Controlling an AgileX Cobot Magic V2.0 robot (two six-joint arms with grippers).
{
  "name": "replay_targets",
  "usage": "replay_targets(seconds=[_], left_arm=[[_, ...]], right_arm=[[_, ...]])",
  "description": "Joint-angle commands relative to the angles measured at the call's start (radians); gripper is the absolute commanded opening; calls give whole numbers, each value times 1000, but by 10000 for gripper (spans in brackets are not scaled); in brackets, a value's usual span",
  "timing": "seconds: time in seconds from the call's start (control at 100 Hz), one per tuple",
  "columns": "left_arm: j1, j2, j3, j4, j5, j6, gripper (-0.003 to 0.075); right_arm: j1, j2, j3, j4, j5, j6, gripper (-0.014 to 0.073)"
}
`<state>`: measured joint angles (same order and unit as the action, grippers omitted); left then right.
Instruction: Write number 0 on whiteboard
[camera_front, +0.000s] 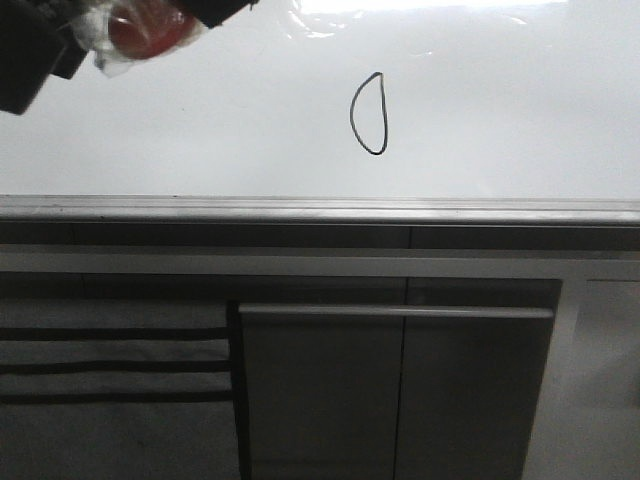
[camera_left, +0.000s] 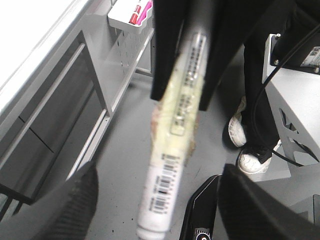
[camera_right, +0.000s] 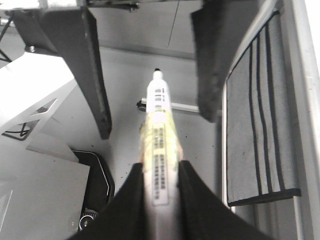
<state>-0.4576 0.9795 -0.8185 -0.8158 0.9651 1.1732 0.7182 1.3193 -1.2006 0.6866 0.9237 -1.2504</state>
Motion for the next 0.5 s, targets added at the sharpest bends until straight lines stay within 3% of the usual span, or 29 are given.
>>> replay_targets(seconds=[0.0, 0.21, 0.49], left_arm=[[0, -8, -32, -50, -16, 2, 366], [0, -8, -32, -50, -20, 2, 166], [0, -8, -32, -50, -38, 2, 5]], right_arm=[[0, -24, -27, 63, -38, -14, -15], [0, -24, -27, 69, -24, -14, -15], [0, -24, -27, 89, -9, 8, -11]])
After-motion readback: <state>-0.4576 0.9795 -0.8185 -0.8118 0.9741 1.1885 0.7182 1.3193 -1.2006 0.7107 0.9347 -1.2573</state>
